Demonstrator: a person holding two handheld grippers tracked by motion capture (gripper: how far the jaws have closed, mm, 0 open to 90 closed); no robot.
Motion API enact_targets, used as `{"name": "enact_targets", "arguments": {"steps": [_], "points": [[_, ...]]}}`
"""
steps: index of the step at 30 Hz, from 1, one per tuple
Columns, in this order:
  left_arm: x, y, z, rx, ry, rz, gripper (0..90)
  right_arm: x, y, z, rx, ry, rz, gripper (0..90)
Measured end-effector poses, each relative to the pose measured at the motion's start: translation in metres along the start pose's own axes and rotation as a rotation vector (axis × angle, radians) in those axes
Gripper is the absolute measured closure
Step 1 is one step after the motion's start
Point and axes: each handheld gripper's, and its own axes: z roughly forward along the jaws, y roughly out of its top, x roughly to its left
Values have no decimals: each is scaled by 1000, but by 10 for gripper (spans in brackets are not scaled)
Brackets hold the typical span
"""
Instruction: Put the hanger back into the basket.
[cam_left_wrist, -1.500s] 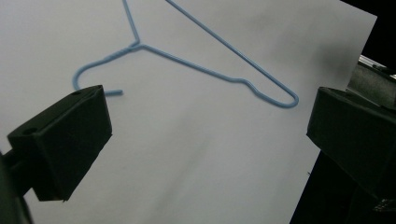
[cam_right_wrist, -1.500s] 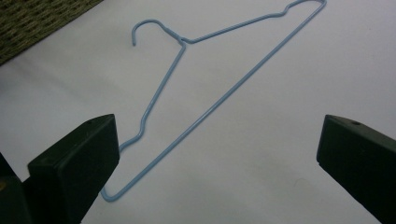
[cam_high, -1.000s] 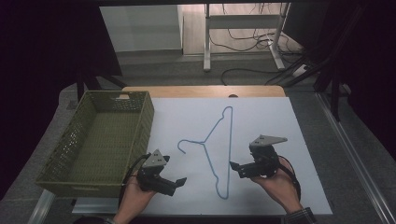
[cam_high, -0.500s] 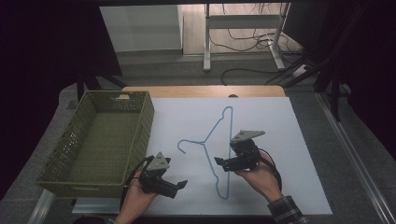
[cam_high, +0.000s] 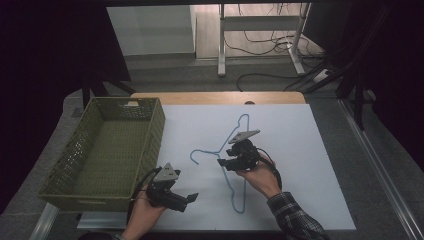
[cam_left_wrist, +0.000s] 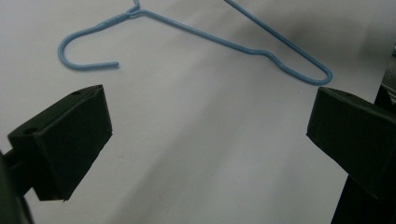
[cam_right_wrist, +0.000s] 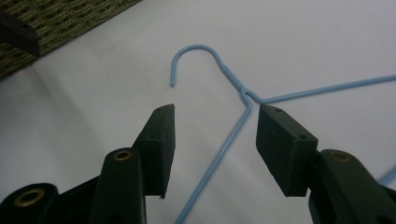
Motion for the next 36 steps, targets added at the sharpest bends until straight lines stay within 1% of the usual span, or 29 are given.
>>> {"name": "enact_targets", "arguments": {"steps": [1,2,3,4,6,7,8,9,10,11,14,16,17,18,19,20,21,23,24,25,26,27,28,30,31,32,33,36], "points": [[0,0,0,0,1,0,1,-1,3,7,-4,-2,6,450],[0,0,0,0,1,0,1,-1,3,7,-4,-2,6,450],[0,0,-1,1,2,-3,1,-1,5,14,-3,8,10,456],[0,0,-1,1,2,-3,1,-1,7,18,1,9,9,461],[0,0,-1,5,7,4,1,-1,10,24,-2,15,1,485],[0,0,-1,5,8,5,1,0,11,28,-4,27,-1,516],[0,0,-1,5,8,5,1,0,11,28,-4,27,-1,516],[0,0,-1,3,8,4,1,1,13,32,-4,34,-7,538],[0,0,-1,0,7,1,1,3,15,36,-1,37,-20,563],[0,0,-2,-1,7,0,1,7,18,45,9,41,-50,606],[0,-1,-2,4,8,4,0,13,22,59,16,41,-89,673],[0,-1,-1,6,7,5,1,16,24,66,23,42,-99,701],[0,-1,-1,6,7,5,1,16,24,66,23,42,-99,701],[0,-1,-1,6,6,5,1,16,25,69,25,38,-105,712],[0,-1,-2,5,4,5,1,16,28,73,31,21,-116,736],[0,-1,-2,5,4,5,0,16,28,73,31,21,-116,736],[0,-1,-2,5,4,5,0,15,29,75,33,9,-127,749],[0,-1,-1,8,4,7,1,9,31,78,37,1,-144,763],[0,-1,-1,9,3,7,1,2,33,81,48,-2,-147,771],[0,-1,-1,9,3,7,1,2,33,81,48,-2,-147,771],[0,-1,-1,10,3,8,1,-3,34,82,56,8,-147,771],[0,-1,-1,10,2,9,1,-10,35,85,71,14,-158,771],[0,-1,-1,11,2,9,1,-10,35,85,71,14,-158,771],[0,-1,-1,14,3,11,1,-16,35,88,91,32,-161,771],[0,-1,0,15,3,11,1,-21,35,91,108,42,-178,770],[0,-1,0,16,4,12,1,-22,34,93,110,41,-192,771],[0,-1,0,18,3,13,1,-22,34,93,110,41,-192,771],[0,-1,0,22,6,15,1,-28,33,97,114,51,-208,778]]}}
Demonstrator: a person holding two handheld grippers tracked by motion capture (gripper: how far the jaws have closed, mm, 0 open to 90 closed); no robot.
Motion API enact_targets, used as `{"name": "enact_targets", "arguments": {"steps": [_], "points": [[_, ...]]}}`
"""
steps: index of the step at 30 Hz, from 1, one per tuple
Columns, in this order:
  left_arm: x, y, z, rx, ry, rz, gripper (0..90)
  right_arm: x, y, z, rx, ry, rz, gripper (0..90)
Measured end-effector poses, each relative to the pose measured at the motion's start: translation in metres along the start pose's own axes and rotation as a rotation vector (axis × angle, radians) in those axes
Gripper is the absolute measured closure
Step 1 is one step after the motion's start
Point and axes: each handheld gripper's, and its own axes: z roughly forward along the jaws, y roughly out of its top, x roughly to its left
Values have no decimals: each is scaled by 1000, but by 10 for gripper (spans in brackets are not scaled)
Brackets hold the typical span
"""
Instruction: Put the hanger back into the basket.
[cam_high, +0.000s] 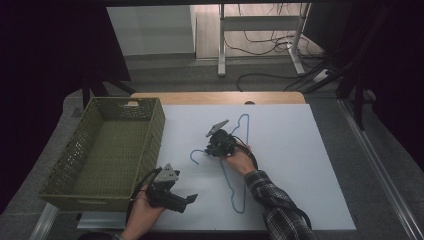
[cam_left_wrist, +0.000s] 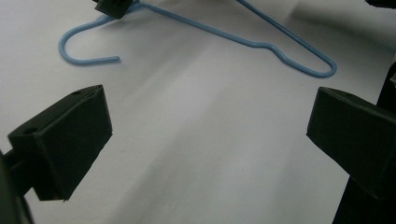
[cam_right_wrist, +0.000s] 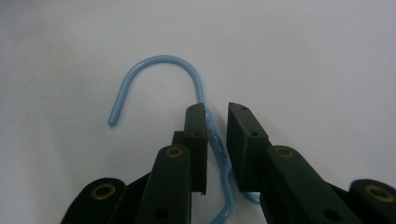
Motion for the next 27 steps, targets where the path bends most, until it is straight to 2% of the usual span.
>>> {"name": "enact_targets", "arguments": {"steps": [8,13,15,16,18,20,25,27], "points": [[0,0,1,7,1,3,1,-5,-2,4,-7,37,-21,824],[-1,0,1,2,-1,1,1,-4,-2,2,-12,38,-23,852],[0,0,0,-1,-2,1,1,-4,-1,1,5,32,-11,860],[0,0,0,-4,-4,-3,1,-3,-1,-1,1,17,-1,862],[0,0,0,-4,-6,-4,2,-3,-1,-3,-1,17,6,862],[-1,1,0,-3,-5,-3,2,-1,1,-10,-18,-1,27,863],[-2,2,1,-3,-9,-6,3,0,3,-20,-41,-21,35,863],[-2,4,2,-8,-24,-24,5,0,3,-26,-61,-26,38,863]]}}
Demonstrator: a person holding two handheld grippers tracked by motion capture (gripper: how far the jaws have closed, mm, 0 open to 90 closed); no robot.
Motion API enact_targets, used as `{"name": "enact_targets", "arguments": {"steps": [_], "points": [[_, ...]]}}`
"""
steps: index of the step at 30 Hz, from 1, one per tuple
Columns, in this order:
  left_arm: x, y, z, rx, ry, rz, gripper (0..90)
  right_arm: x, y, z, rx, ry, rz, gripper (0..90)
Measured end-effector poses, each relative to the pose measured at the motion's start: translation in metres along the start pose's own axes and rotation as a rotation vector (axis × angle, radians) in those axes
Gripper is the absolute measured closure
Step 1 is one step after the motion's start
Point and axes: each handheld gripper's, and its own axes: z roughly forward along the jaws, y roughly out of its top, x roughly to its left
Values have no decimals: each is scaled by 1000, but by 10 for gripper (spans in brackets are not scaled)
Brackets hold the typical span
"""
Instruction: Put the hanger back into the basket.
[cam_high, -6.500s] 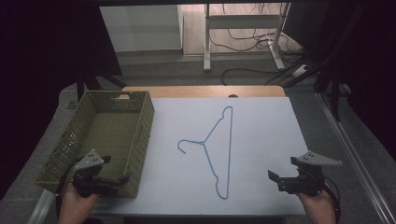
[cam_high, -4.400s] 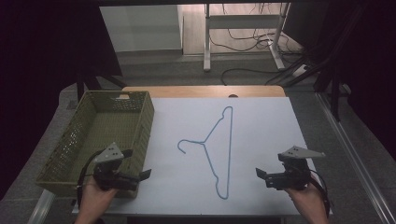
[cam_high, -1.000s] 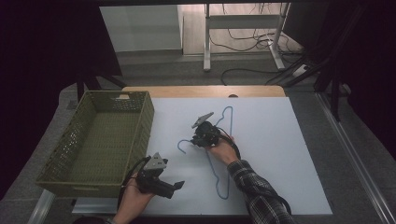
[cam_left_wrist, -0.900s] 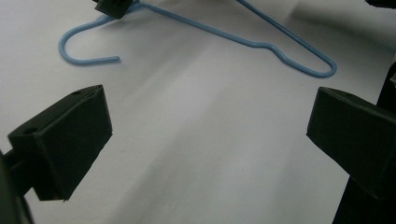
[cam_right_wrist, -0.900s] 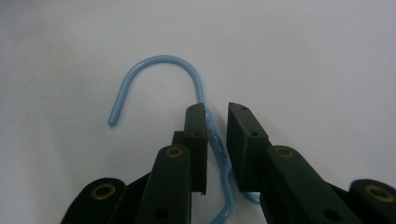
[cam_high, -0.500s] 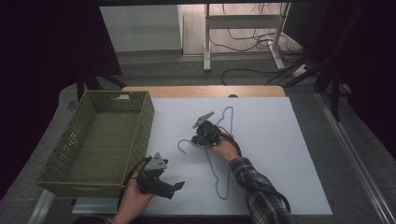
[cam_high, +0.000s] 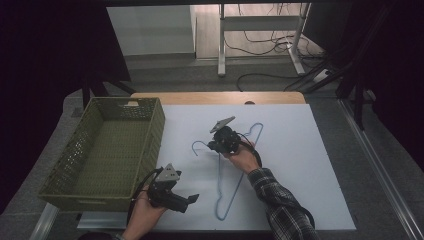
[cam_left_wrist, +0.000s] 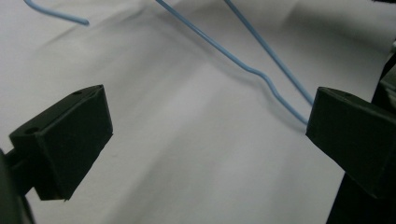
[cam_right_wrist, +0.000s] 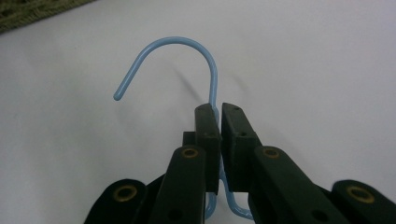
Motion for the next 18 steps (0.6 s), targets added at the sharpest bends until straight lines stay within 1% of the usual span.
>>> {"name": "enact_targets", "arguments": {"steps": [1,2,4,5,6,7,8,9,10,11,12,13,14,15,16,17,18], "points": [[0,3,1,-14,-17,-33,9,0,0,-5,-17,-5,6,864],[0,3,1,-14,-17,-33,11,0,0,-5,-17,-5,6,864],[1,7,2,-22,-49,-59,15,1,1,-10,-24,-21,3,864],[2,14,5,-17,-51,-66,15,2,1,-14,-37,-27,5,864],[2,14,5,-17,-51,-66,14,2,1,-14,-37,-27,5,864],[4,18,8,-13,-57,-73,14,3,2,-16,-43,-32,8,864],[5,21,11,-22,-68,-94,13,4,2,-18,-51,-35,6,864],[9,30,18,-23,-95,-132,23,5,3,-22,-61,-41,5,864],[9,30,18,-23,-95,-132,33,5,3,-22,-61,-41,5,864],[11,38,28,-10,-84,-129,44,6,4,-27,-71,-44,3,864],[11,38,28,-10,-84,-129,74,7,4,-28,-75,-49,3,864],[12,41,32,-6,-81,-124,110,7,5,-30,-74,-51,2,864],[13,44,38,-3,-70,-127,110,7,5,-30,-74,-51,2,864],[15,46,43,3,-61,-136,217,8,6,-32,-79,-52,-1,864],[18,49,55,4,-77,-159,259,8,6,-33,-82,-54,-1,864],[18,49,55,4,-77,-159,304,8,6,-33,-82,-54,-1,864],[20,50,61,10,-82,-163,304,8,6,-34,-85,-53,3,863]]}}
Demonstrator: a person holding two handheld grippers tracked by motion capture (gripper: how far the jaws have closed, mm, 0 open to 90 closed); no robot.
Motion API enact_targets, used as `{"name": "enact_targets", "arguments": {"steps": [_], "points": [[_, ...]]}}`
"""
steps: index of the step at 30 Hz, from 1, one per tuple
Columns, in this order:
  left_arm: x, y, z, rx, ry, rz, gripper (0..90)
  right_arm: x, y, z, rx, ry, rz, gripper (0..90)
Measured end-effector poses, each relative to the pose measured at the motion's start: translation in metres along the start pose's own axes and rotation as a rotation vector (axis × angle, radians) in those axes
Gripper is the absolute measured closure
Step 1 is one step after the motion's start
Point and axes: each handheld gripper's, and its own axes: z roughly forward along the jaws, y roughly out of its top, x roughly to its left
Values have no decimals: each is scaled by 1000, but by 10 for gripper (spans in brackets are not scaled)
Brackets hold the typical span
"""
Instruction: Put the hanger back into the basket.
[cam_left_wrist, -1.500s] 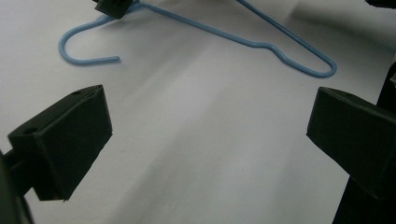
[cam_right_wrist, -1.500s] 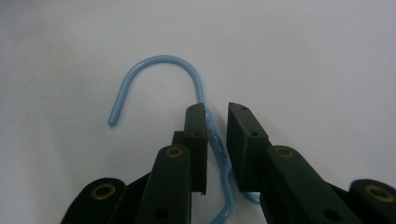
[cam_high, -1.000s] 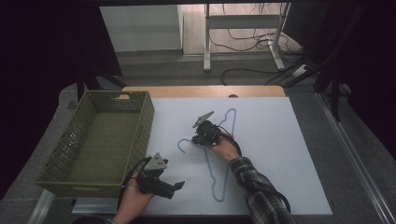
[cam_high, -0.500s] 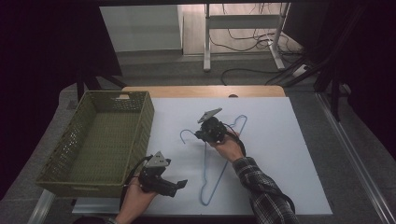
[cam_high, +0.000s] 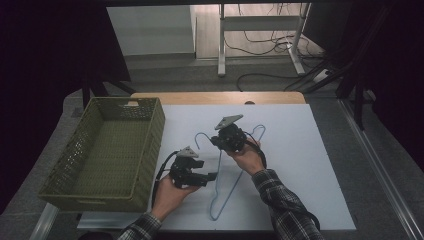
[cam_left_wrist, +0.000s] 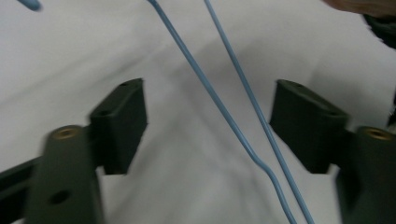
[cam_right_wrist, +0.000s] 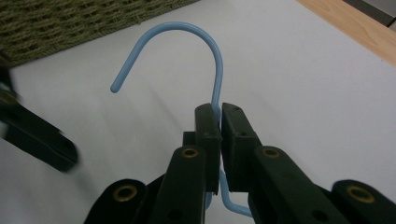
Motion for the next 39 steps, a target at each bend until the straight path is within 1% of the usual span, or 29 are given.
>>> {"name": "enact_targets", "arguments": {"steps": [2,4,5,6,7,11,12,13,16,17,18,19,20,22,23,24,25,26,27,28,29,30,31,32,33,35,36,37,39], "points": [[3,3,13,22,-18,-17,404,0,1,-1,-7,-1,-5,863],[5,6,23,41,-6,-30,434,0,1,-2,-9,-1,-4,863],[7,8,28,43,-10,-42,498,0,2,-2,-18,-2,-7,863],[7,9,31,40,-14,-57,498,0,2,-2,-18,-2,-7,863],[8,12,35,34,-16,-67,572,0,2,-3,-21,-2,-6,863],[8,14,37,36,-21,-88,680,0,1,-3,-27,-2,-6,862],[8,15,38,36,-26,-95,680,0,1,-3,-27,-2,-6,862],[8,15,38,41,-30,-101,736,0,0,-4,-33,-4,-5,862],[7,17,38,55,-28,-123,757,1,0,-4,-34,-7,-6,861],[7,18,39,52,-35,-156,770,1,0,-5,-35,-11,-6,860],[8,18,39,51,-43,-174,778,0,-1,-5,-37,-14,-7,860],[9,18,39,54,-51,-188,785,0,-1,-6,-37,-16,-6,859],[9,18,39,54,-51,-188,794,0,-1,-6,-37,-16,-6,859],[11,18,39,47,-75,-235,804,-1,-2,-7,-36,-19,-3,857],[14,17,39,42,-102,-274,818,-1,-2,-8,-36,-22,-6,853],[17,17,38,36,-134,-305,840,-1,-3,-10,-37,-33,-6,844],[21,15,37,19,-180,-346,871,-3,-4,-16,-50,-48,-9,806],[23,15,35,3,-212,-350,871,-3,-4,-16,-50,-48,-9,806],[23,17,32,13,-208,-319,872,-5,-4,-21,-65,-41,-3,765],[23,18,31,9,-216,-314,873,-7,-5,-28,-79,-28,8,713],[24,20,27,-6,-236,-313,873,-9,-5,-39,-81,-31,-2,662],[24,22,23,-6,-234,-306,873,-9,-5,-39,-81,-31,-2,662],[23,26,18,-17,-221,-282,873,-9,-5,-47,-88,-39,-6,635],[23,31,11,-24,-220,-264,873,-10,-5,-62,-101,-40,-7,584],[23,31,11,-24,-220,-264,873,-10,-5,-62,-101,-40,-7,584],[20,38,2,-23,-215,-227,874,-11,-5,-76,-96,-54,-5,558],[18,43,-5,-18,-212,-200,873,-11,-7,-88,-89,-59,-10,538],[18,43,-5,-18,-212,-200,873,-11,-9,-93,-84,-66,-10,531],[16,48,-14,-14,-213,-163,873,-11,-10,-98,-82,-74,-12,528]]}}
